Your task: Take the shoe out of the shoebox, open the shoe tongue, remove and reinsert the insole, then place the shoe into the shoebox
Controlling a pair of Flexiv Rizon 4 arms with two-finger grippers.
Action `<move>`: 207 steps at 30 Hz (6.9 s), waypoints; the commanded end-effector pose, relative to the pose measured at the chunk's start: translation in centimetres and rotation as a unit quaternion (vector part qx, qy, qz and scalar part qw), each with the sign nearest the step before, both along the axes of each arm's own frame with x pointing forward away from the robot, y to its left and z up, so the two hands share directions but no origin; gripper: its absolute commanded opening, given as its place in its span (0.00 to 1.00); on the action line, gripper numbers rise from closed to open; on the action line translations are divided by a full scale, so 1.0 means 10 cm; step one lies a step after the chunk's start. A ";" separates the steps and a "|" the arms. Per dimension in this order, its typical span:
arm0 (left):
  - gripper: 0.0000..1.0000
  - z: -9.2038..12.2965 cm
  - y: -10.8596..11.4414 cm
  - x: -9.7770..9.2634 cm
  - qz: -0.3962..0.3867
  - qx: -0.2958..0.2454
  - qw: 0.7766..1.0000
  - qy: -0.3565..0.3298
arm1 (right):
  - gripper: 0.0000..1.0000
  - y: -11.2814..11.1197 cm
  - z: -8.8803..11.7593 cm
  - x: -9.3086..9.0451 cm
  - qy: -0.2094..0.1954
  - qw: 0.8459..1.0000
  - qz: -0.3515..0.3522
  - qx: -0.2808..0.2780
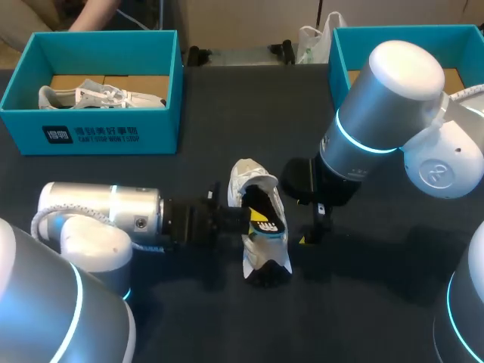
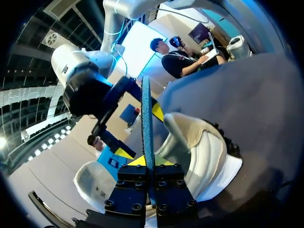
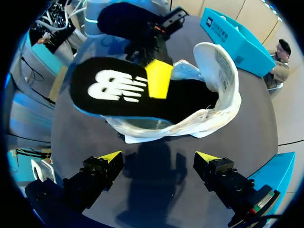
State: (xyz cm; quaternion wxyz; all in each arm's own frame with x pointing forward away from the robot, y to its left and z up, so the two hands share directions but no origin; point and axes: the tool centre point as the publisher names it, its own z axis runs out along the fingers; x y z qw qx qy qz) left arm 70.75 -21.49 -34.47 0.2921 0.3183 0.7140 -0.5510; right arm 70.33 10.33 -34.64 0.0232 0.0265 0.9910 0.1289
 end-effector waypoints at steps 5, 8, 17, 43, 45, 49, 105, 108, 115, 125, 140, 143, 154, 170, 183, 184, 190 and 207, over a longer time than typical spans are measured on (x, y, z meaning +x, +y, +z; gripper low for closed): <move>0.00 -0.05 -0.05 0.03 0.011 0.013 1.000 0.008 | 1.00 0.00 -0.01 -0.01 0.000 1.000 0.000 0.000; 0.20 0.02 -0.02 -0.02 0.014 0.012 1.000 0.009 | 1.00 0.00 -0.01 -0.01 0.000 1.000 0.000 0.000; 0.25 0.24 0.01 -0.18 0.012 0.002 1.000 -0.002 | 1.00 0.00 -0.01 -0.01 0.000 1.000 0.000 0.000; 0.00 -0.12 -0.08 0.15 0.051 0.028 0.998 -0.021 | 1.00 0.00 -0.01 -0.01 0.000 1.000 0.000 0.000; 0.00 -0.08 -0.07 0.14 0.051 0.025 0.998 -0.015 | 1.00 0.00 -0.01 -0.01 0.000 1.000 0.000 0.000; 0.28 0.01 -0.06 0.06 0.042 0.013 0.999 -0.013 | 1.00 0.00 -0.01 -0.01 0.000 1.000 0.000 0.000; 0.00 0.10 0.00 -0.17 -0.020 0.082 0.996 0.030 | 1.00 0.00 -0.01 -0.01 0.000 1.000 0.000 0.000; 0.00 0.03 -0.04 -0.13 -0.024 0.100 0.994 0.032 | 1.00 0.00 -0.01 -0.01 0.000 1.000 0.000 0.000; 0.00 -0.04 -0.06 -0.05 -0.025 0.126 0.991 0.036 | 1.00 0.00 -0.01 -0.01 0.000 1.000 0.000 0.000; 0.43 0.19 0.13 -0.19 -0.051 0.152 0.987 0.025 | 1.00 0.00 -0.01 -0.01 0.000 1.000 0.000 0.000; 0.47 0.39 0.41 -0.13 -0.087 0.218 0.972 0.012 | 1.00 -0.42 0.22 0.07 0.005 1.000 0.002 0.029; 0.47 0.40 0.48 -0.13 -0.102 0.236 0.966 0.011 | 1.00 -0.56 0.27 0.07 -0.002 1.000 0.000 0.027; 0.45 0.59 0.76 -0.09 -0.173 0.314 0.934 0.004 | 1.00 -0.98 0.33 0.01 0.026 0.999 -0.032 0.006; 0.00 0.77 1.07 0.05 -0.279 0.396 0.875 0.000 | 1.00 -0.98 0.33 0.01 0.026 0.999 -0.032 0.006; 0.00 0.77 1.07 0.05 -0.279 0.396 0.875 0.000 | 1.00 -1.39 0.44 -0.06 0.023 0.998 -0.067 0.000; 0.00 0.77 1.07 0.05 -0.279 0.396 0.875 0.000 | 1.00 -1.48 0.46 -0.09 0.022 0.997 -0.077 -0.007; 0.00 0.80 1.04 0.08 -0.280 0.408 0.869 -0.013 | 1.00 -1.86 0.48 -0.18 0.023 0.993 -0.112 0.007; 0.00 1.11 0.75 0.16 -0.342 0.461 0.816 -0.073 | 1.00 -1.86 0.48 -0.18 0.023 0.993 -0.112 0.007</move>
